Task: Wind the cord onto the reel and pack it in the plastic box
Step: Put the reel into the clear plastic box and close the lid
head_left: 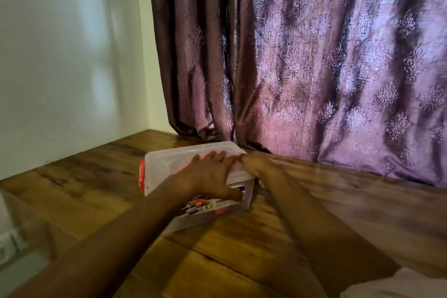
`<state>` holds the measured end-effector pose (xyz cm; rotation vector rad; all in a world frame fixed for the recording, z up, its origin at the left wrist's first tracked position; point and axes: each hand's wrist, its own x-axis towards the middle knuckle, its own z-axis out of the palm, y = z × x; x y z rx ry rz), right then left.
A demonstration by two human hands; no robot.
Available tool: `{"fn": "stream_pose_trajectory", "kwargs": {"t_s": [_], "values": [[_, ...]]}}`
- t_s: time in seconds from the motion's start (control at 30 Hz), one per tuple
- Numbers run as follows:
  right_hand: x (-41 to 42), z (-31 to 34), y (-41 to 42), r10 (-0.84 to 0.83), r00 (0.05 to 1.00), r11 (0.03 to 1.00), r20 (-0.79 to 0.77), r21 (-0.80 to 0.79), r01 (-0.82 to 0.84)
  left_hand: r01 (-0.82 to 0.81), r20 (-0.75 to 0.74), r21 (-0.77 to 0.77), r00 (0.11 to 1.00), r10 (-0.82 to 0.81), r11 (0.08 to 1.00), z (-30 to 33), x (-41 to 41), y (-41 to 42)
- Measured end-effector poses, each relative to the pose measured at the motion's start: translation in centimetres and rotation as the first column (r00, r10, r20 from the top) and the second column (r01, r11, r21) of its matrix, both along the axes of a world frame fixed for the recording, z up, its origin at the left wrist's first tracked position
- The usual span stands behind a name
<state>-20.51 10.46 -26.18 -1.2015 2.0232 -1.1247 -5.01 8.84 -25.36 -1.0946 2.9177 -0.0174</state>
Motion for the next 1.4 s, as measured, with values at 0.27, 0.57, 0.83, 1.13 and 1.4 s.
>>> {"fn": "stream_pose_trajectory", "kwargs": {"t_s": [0.27,0.57,0.83,1.13,1.4], "values": [[-1.1,0.9,0.7,-0.044,0.901,0.999,0.431,0.044,0.028,0.03,0.013,-0.074,0.999,-0.029,0.997,-0.2,-0.5,-0.4],[-1.2,0.4,-0.6,-0.163,0.971,0.987,-0.175,-0.027,0.161,0.039,0.056,-0.105,0.998,-0.033,0.994,0.0,-0.5,-0.7],[0.8,1.6,-0.1,-0.19,0.754,0.981,-0.629,-0.085,0.176,0.063,0.024,-0.09,0.998,-0.061,0.994,0.1,-0.3,-0.8],[1.1,0.9,-0.1,-0.245,0.79,0.969,-0.563,-0.122,0.214,0.163,-0.14,-0.601,0.942,-0.304,0.782,-2.1,2.7,0.1],[2.3,-0.5,-2.7,-0.215,0.823,0.965,-0.526,-0.242,0.098,-0.062,-0.377,-0.349,0.923,-0.079,0.935,-5.1,5.0,-5.6]]}}
